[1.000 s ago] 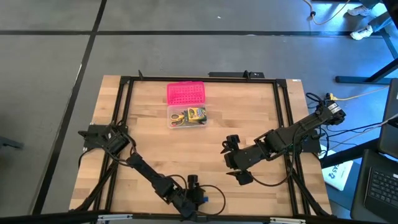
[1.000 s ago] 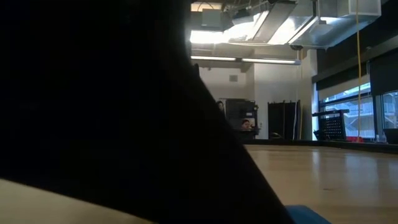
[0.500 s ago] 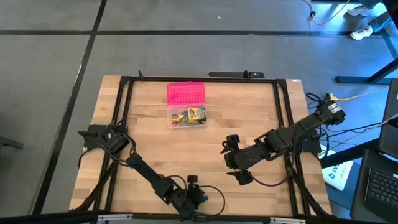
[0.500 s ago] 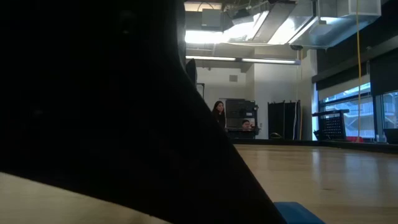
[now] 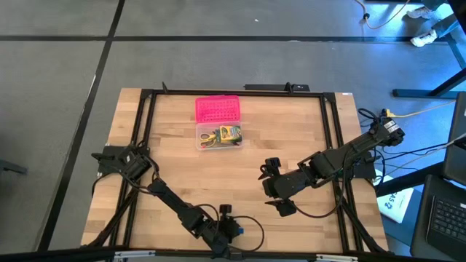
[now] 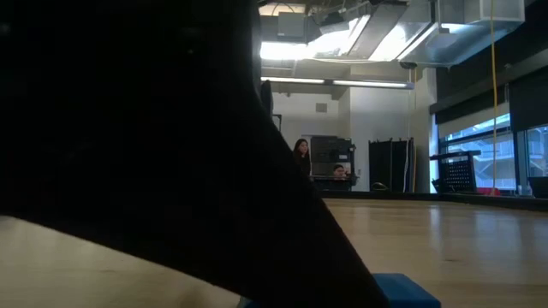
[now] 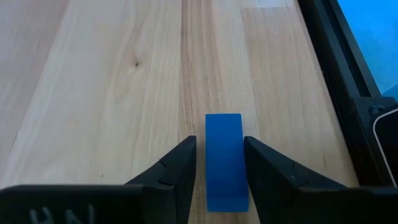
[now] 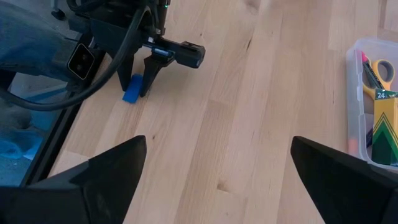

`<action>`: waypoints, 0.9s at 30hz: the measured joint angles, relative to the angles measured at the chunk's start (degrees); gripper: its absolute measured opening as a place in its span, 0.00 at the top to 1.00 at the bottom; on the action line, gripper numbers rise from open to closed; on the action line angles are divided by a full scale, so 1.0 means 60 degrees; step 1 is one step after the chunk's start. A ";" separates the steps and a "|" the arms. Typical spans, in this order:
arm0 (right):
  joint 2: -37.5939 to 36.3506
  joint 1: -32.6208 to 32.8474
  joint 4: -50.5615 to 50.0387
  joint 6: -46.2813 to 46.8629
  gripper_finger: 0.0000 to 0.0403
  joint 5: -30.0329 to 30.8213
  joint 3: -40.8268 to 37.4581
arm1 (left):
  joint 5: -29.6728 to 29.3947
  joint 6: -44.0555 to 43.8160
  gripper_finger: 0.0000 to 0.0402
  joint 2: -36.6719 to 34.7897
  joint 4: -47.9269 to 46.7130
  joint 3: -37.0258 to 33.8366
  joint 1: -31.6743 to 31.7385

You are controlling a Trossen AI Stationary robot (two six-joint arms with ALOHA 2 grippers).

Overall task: Pack school essentials
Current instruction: Put the blue eraser into the pink supply box

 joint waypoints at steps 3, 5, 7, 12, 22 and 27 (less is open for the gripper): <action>0.0000 0.0000 0.0004 -0.0001 0.01 0.0002 0.0000 | 0.0040 -0.0036 0.69 0.0000 -0.0056 0.0005 0.0004; 0.0000 0.0000 0.0004 0.0001 0.01 0.0000 0.0000 | 0.0060 -0.0062 0.69 0.0000 -0.0064 0.0007 0.0004; 0.0000 0.0000 0.0004 -0.0003 0.01 0.0000 0.0000 | 0.0076 -0.0062 0.69 0.0000 -0.0080 0.0007 0.0004; 0.0000 0.0000 0.0004 0.0000 0.01 0.0001 0.0000 | 0.0158 -0.0073 0.69 0.0000 -0.0237 0.0015 0.0007; 0.0000 0.0000 0.0004 -0.0002 0.01 0.0001 0.0000 | 0.0008 -0.0098 0.69 0.0014 -0.0243 0.0011 0.0004; 0.0000 0.0000 0.0004 0.0000 0.01 0.0003 0.0000 | -0.0060 -0.0098 0.72 0.0015 -0.0246 0.0004 0.0000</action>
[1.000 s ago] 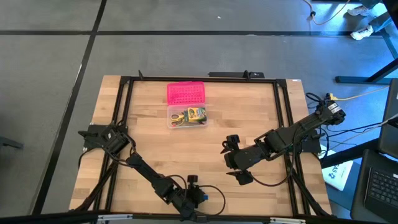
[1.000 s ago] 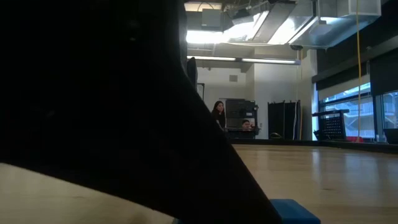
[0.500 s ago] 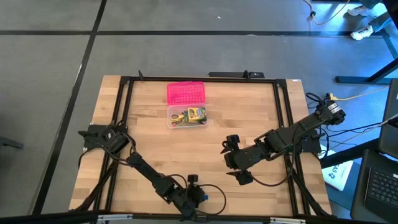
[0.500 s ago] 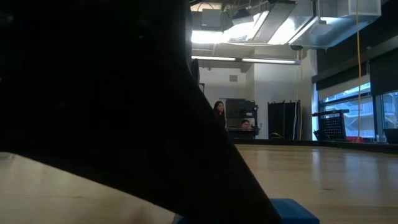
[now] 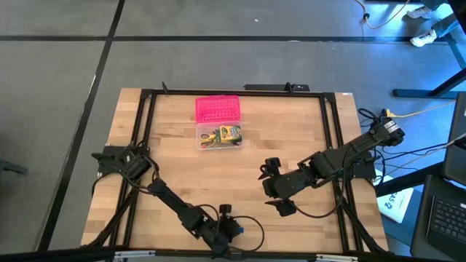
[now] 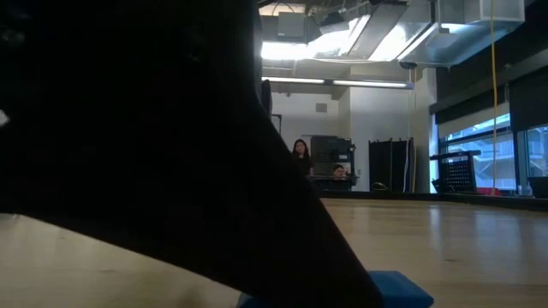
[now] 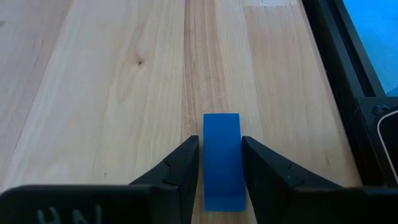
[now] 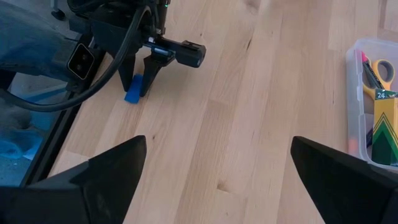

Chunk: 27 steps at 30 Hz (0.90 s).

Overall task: Pack school essentials
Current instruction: Put the blue eraser into the pink supply box

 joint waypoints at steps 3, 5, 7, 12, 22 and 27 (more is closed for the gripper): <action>0.0000 0.0000 0.0000 -0.0007 0.01 0.0001 0.0000 | -0.0032 0.0000 0.73 0.0000 0.0000 0.0000 0.0000; 0.0000 0.0000 0.0000 -0.0010 0.01 0.0001 -0.0002 | -0.0030 0.0000 0.74 -0.0020 -0.0007 -0.0006 0.0002; 0.0000 0.0002 0.0000 -0.0013 0.01 0.0000 -0.0001 | -0.0002 0.0000 0.74 -0.0029 -0.0007 -0.0007 0.0004; 0.0000 0.0002 0.0000 -0.0025 0.01 0.0001 -0.0002 | 0.0084 0.0004 0.74 -0.0087 -0.0040 -0.0011 0.0028; 0.0000 0.0000 -0.0004 -0.0036 0.01 0.0000 -0.0004 | 0.0220 0.0002 0.74 -0.0275 -0.0221 -0.0036 0.0034; 0.0000 0.0001 -0.0055 -0.0039 0.01 -0.0002 -0.0004 | 0.0292 -0.0040 0.74 -0.0440 -0.0481 -0.0054 0.0057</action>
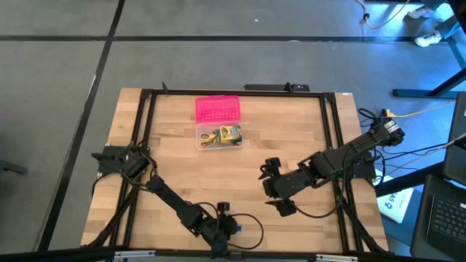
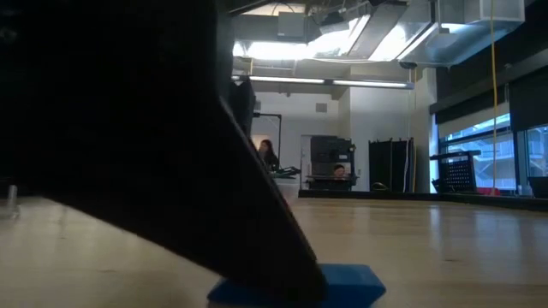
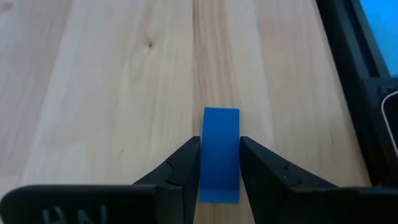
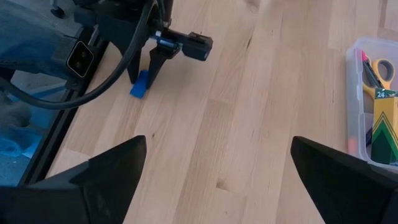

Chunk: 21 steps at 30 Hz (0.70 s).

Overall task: Pack school essentials
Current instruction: Put the blue eraser into the pink supply box

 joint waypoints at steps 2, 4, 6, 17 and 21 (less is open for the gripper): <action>0.0000 -0.0001 0.0001 0.0000 0.01 -0.0001 0.0000 | -0.0004 -0.0058 0.74 -0.0090 -0.0065 -0.0001 0.0018; 0.0000 0.0003 0.0002 0.0000 0.01 -0.0001 0.0000 | -0.0007 -0.0216 0.74 -0.0227 -0.0241 0.0001 0.0061; 0.0000 0.0000 0.0004 -0.0001 0.01 -0.0001 0.0000 | -0.0026 -0.0325 0.74 -0.0413 -0.0576 0.0006 0.0130; 0.0000 0.0002 -0.0005 -0.0015 0.01 -0.0001 0.0000 | -0.0010 -0.0399 0.74 -0.1589 -0.2301 0.0028 0.0523; 0.0000 -0.0001 0.0004 -0.0015 0.01 -0.0004 0.0000 | 0.0704 -0.0086 0.74 -0.1654 -0.2269 0.0039 0.0542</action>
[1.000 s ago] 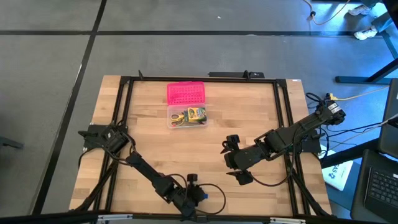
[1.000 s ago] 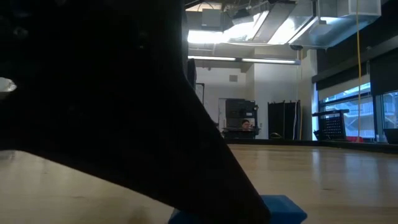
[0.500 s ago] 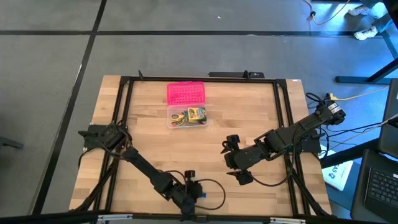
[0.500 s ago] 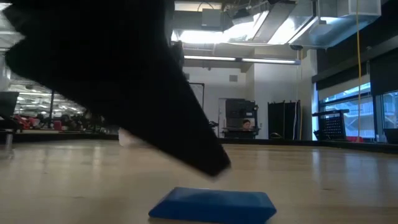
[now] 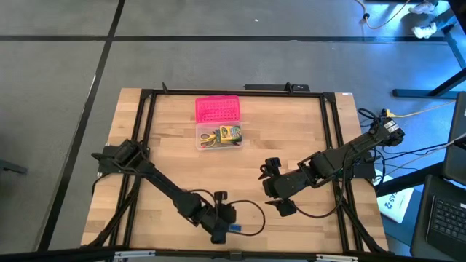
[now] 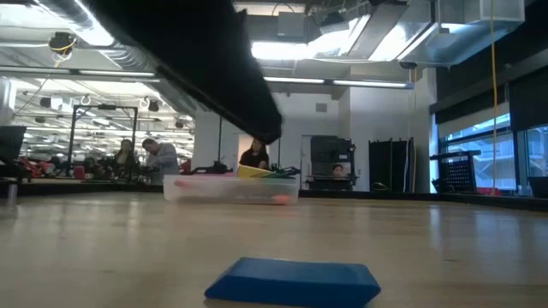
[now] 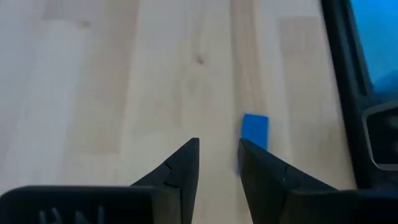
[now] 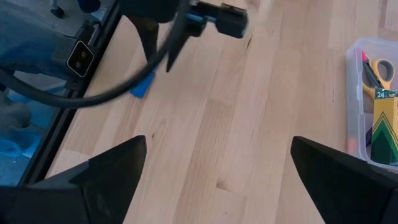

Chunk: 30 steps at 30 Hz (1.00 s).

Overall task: Pack school essentials
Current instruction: Put the blue eraser into the pink supply box

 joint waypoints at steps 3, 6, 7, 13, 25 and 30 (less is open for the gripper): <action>0.0000 0.0003 0.0009 0.0011 0.01 0.0000 0.0000 | 0.0154 0.0134 0.74 0.0004 -0.0011 0.0000 -0.0050; 0.0000 0.0001 0.0028 0.0011 0.01 0.0000 0.0000 | 0.0214 0.0076 0.74 0.0021 -0.0014 0.0000 -0.0029; 0.0000 0.0002 0.0031 0.0018 0.01 0.0000 0.0000 | 0.0246 -0.0002 0.74 0.0022 -0.0012 0.0000 -0.0015; 0.0000 0.0001 0.0062 0.0048 0.01 0.0000 0.0000 | 0.1183 0.0078 0.72 0.0022 0.0004 0.0000 0.0092; 0.0000 0.0003 0.0058 0.0051 0.01 0.0000 0.0000 | 0.1693 0.0133 0.62 0.0025 0.0036 0.0000 0.0001; 0.0000 0.0000 0.0058 0.0035 0.01 0.0000 0.0000 | 0.1684 0.0141 0.61 0.0025 0.0036 0.0004 -0.0002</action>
